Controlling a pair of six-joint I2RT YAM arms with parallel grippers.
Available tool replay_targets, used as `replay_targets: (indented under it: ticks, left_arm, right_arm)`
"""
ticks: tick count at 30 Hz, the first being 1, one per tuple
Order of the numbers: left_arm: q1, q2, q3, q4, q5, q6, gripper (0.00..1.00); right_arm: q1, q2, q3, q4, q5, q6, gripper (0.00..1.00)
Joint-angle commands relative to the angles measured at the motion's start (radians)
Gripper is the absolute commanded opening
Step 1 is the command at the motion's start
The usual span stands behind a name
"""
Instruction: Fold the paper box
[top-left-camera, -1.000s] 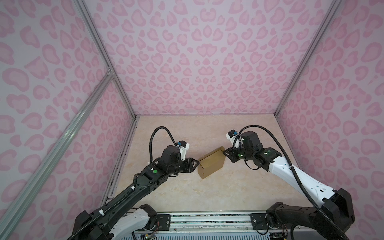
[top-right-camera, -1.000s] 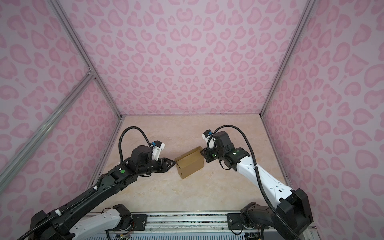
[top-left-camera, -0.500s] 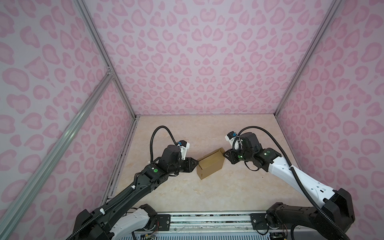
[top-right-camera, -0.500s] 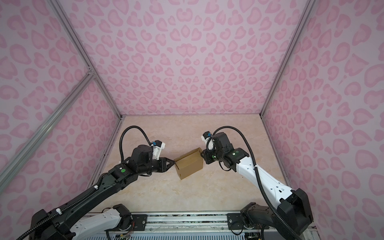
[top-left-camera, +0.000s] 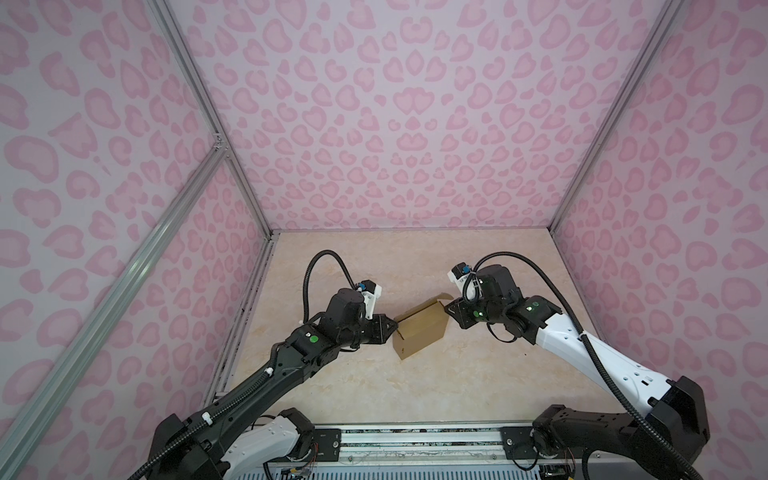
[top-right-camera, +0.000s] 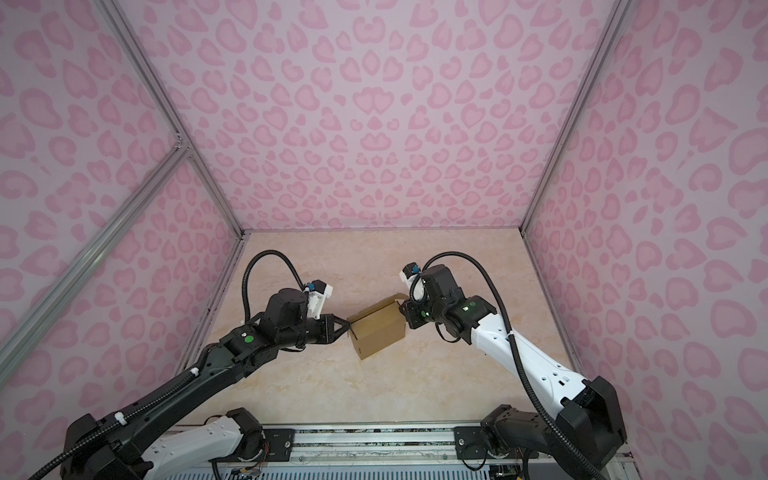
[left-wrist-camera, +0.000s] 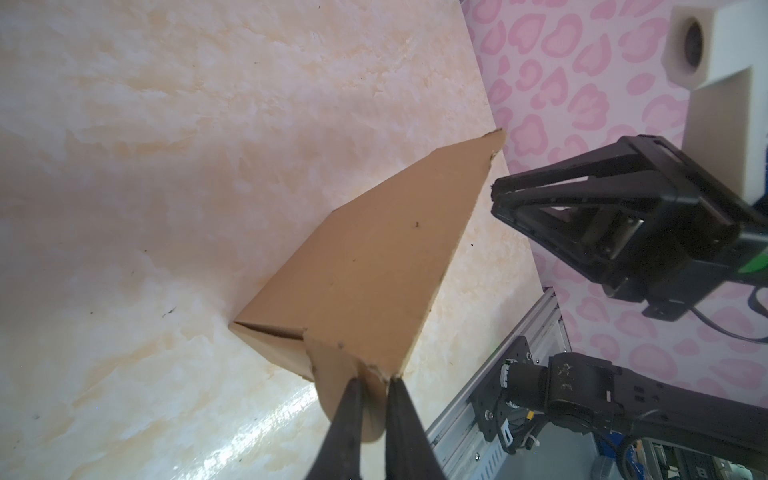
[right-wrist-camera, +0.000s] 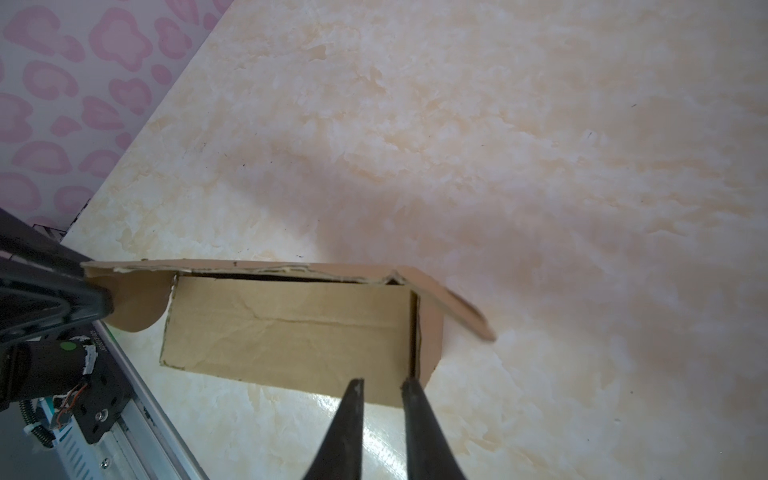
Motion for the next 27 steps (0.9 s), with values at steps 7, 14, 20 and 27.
replay_targets:
  ticks: [7,14,20,27]
  left_arm:
    - [-0.001,0.006,0.017,0.008,-0.004,-0.014,0.13]
    - [-0.002,0.005,0.016,0.003,-0.005,-0.008,0.13]
    - [-0.002,0.000,0.020,-0.003,-0.013,0.001,0.12]
    - [0.000,0.005,0.025,-0.009,-0.014,0.004,0.12]
  right_arm:
    - [0.021,0.000,0.006,-0.027,0.034,-0.001,0.20]
    - [0.000,-0.028,0.019,-0.035,0.094,-0.002,0.32]
    - [-0.057,-0.047,0.033,0.006,0.073,-0.034,0.52]
    - [-0.070,0.036,0.060,0.051,0.030,-0.070,0.60]
